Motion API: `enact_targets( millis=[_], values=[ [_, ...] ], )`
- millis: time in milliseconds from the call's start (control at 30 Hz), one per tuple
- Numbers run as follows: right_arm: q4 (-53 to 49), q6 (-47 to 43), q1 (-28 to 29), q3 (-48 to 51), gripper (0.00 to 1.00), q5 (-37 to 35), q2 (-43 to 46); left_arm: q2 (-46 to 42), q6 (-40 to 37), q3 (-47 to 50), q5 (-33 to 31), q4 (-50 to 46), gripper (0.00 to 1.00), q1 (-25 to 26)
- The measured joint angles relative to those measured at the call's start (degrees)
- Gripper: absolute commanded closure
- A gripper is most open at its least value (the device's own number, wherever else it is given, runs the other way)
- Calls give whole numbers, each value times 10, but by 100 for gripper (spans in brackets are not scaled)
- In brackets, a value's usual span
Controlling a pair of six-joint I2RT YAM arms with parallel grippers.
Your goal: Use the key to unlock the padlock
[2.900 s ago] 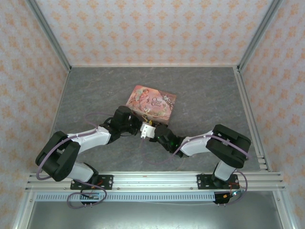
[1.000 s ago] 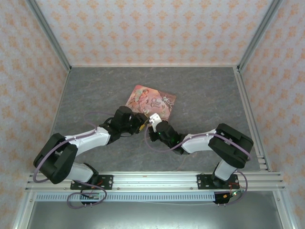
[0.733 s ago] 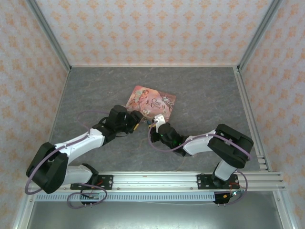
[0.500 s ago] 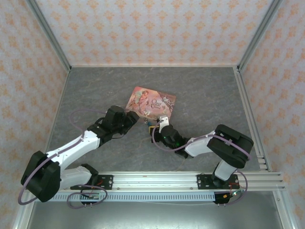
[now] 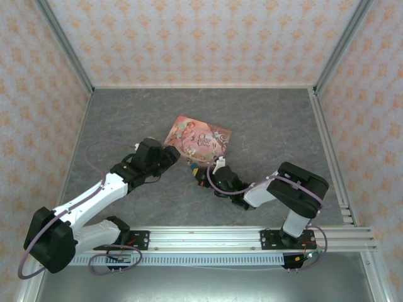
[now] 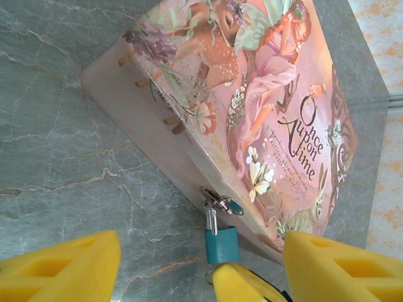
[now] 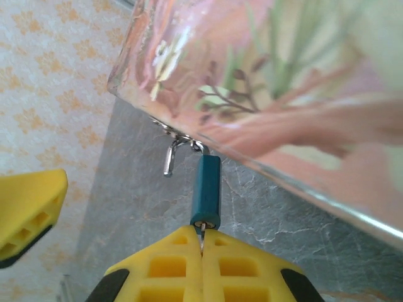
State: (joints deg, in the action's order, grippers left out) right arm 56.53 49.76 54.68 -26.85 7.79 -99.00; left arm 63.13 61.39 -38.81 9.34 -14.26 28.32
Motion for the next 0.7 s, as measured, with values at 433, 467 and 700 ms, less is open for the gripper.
enact_targets(
  millis=[433,467,700],
  values=[
    [43,63,-9,4,88,-3,-22,0,-28,-20,-8,-31,26,-22],
    [31,64,-9,5,83,-4,-15,1,-33,-24,-8,-34,26,-28],
    [-80,42,-9,24,47,-32,69,32,-90,-77,-3,-49,19,-71]
  ],
)
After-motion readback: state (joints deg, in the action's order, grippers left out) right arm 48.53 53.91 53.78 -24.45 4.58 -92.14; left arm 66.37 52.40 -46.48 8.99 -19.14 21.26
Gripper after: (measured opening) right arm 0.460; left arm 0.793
